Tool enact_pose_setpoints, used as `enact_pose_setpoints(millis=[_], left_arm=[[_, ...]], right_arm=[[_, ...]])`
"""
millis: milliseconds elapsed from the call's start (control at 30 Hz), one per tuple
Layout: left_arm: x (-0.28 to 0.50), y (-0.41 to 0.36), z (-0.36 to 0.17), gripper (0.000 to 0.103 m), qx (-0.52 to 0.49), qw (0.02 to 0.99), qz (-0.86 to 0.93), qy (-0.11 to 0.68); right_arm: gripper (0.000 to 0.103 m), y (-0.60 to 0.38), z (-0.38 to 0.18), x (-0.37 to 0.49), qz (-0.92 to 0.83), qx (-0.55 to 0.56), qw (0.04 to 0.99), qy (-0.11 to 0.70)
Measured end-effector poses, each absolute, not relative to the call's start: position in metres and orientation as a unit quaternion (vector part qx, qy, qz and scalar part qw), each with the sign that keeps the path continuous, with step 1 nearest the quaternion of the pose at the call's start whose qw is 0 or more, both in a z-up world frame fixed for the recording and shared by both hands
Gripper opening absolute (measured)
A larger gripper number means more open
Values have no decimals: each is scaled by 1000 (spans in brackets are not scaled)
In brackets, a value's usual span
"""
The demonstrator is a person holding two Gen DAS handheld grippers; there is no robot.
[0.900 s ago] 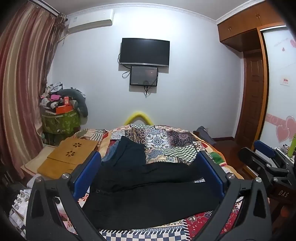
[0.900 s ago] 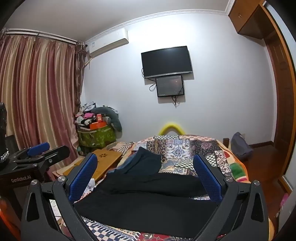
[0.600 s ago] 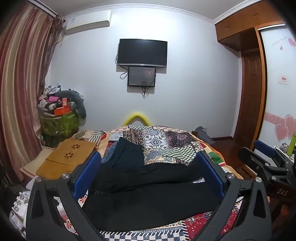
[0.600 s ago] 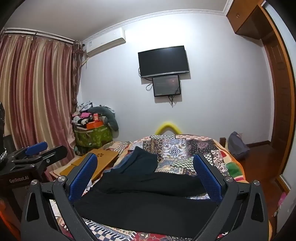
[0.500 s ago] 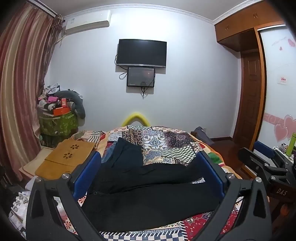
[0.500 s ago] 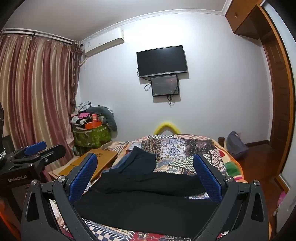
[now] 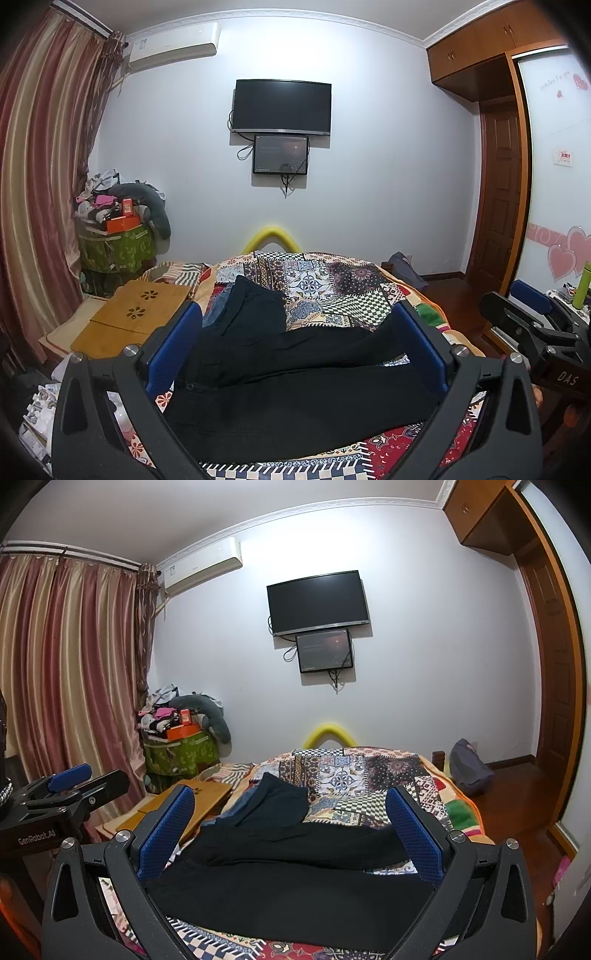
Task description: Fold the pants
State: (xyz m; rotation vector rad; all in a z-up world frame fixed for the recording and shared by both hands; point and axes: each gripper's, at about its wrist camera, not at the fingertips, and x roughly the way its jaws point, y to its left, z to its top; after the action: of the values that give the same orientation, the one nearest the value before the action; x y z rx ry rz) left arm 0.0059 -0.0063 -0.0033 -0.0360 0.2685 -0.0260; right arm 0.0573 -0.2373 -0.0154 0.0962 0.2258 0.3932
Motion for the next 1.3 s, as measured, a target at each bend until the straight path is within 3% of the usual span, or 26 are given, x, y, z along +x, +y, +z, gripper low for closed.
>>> enact_pose_setpoints(millis=[1300], left_arm=[[9, -9, -4, 103, -18, 991, -17, 134]], right_arm=[[103, -227, -7, 47, 188, 49, 974, 115]])
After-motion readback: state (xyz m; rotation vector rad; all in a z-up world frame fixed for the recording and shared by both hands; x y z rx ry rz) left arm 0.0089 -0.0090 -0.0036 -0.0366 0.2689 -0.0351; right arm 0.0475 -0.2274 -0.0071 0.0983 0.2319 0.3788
